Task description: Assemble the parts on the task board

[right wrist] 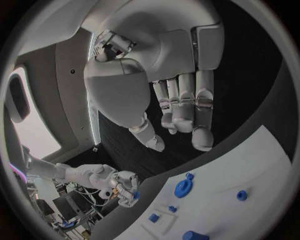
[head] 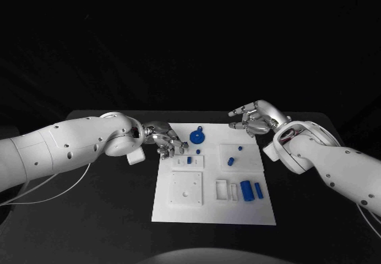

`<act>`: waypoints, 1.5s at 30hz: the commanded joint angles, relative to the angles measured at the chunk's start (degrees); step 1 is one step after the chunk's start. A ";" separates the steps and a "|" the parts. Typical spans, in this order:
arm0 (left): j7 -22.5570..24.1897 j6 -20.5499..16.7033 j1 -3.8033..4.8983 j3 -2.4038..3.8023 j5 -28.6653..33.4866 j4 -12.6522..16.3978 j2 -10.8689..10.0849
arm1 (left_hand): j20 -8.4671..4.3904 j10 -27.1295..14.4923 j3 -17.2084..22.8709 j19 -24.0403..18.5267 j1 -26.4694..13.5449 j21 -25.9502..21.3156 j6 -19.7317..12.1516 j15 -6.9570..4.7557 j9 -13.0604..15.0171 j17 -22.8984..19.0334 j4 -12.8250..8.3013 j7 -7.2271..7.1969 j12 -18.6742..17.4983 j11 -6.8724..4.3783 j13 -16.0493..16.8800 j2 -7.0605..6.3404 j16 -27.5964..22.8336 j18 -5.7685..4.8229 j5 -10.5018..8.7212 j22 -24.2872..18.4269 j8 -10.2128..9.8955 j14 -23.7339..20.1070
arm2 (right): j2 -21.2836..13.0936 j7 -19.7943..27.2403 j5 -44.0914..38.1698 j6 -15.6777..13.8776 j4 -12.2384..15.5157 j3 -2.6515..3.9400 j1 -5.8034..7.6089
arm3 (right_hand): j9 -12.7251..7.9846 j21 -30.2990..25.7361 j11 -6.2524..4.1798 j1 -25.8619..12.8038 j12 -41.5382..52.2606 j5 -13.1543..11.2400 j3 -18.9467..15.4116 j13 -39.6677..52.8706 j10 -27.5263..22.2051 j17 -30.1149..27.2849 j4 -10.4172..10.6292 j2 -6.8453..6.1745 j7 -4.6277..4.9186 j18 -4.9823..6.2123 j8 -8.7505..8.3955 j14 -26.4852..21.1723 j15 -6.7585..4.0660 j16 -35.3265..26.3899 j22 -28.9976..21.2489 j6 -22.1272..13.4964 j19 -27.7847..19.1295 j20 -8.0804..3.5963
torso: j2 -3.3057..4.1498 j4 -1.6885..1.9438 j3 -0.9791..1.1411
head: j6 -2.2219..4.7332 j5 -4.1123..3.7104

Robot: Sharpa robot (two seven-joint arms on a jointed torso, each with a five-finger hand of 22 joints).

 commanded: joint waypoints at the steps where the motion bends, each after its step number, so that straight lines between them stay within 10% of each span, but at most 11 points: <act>1: 6.22 5.68 0.06 0.11 4.82 -0.27 -0.02 | 0.10 -0.42 8.88 -0.54 -0.19 -0.01 0.38 0.01 -0.19 -0.21 -9.40 0.06 0.25 0.09 0.02 0.36 0.30 -0.23 -0.26 1.05 0.01 -0.76 | -0.10 3.18 -5.01 3.01 1.49 -0.02 -0.27 | 0.06 0.24 -0.03 -0.23 0.34 -0.36 0.40 0.14 0.27 0.14 -0.72 0.76 -0.02 -0.07 0.25 0.03 -0.38 0.09 2.80 0.60 1.99 -0.39 | -0.03 -0.02 0.01 | 0.23 0.14; 21: 8.27 17.49 0.08 0.21 11.56 -0.71 -0.21 | 0.28 -1.42 8.70 -1.41 -0.34 0.10 0.20 0.18 -0.61 -0.93 -9.94 0.09 0.71 0.20 0.03 0.74 0.93 -0.29 -0.59 1.07 -0.02 -2.08 | 0.23 7.06 -14.35 1.66 8.56 -1.61 -1.32 | 0.06 1.23 -0.27 1.14 0.38 -2.53 0.91 0.34 0.67 0.27 -1.49 0.01 -0.38 -0.28 0.23 0.21 -0.55 0.08 2.93 1.96 1.90 -0.56 | 0.03 0.01 -0.09 | 1.60 0.09; 45: 8.61 19.63 0.08 0.22 13.31 0.18 -0.14 | 0.37 -2.08 8.73 -1.92 -0.63 0.41 0.05 0.27 -0.37 -1.40 -10.47 0.13 1.38 0.24 0.16 1.08 1.72 -0.28 -0.68 1.07 -0.01 -2.85 | 0.45 9.15 -13.90 4.73 11.87 -3.28 -1.44 | 0.07 1.20 -0.03 2.08 0.02 -0.88 -6.58 0.34 0.46 0.21 -1.52 1.08 -0.17 -0.21 0.24 0.04 -0.38 -0.08 2.88 0.81 1.70 -0.39 | 0.02 -0.03 -0.07 | 1.62 0.04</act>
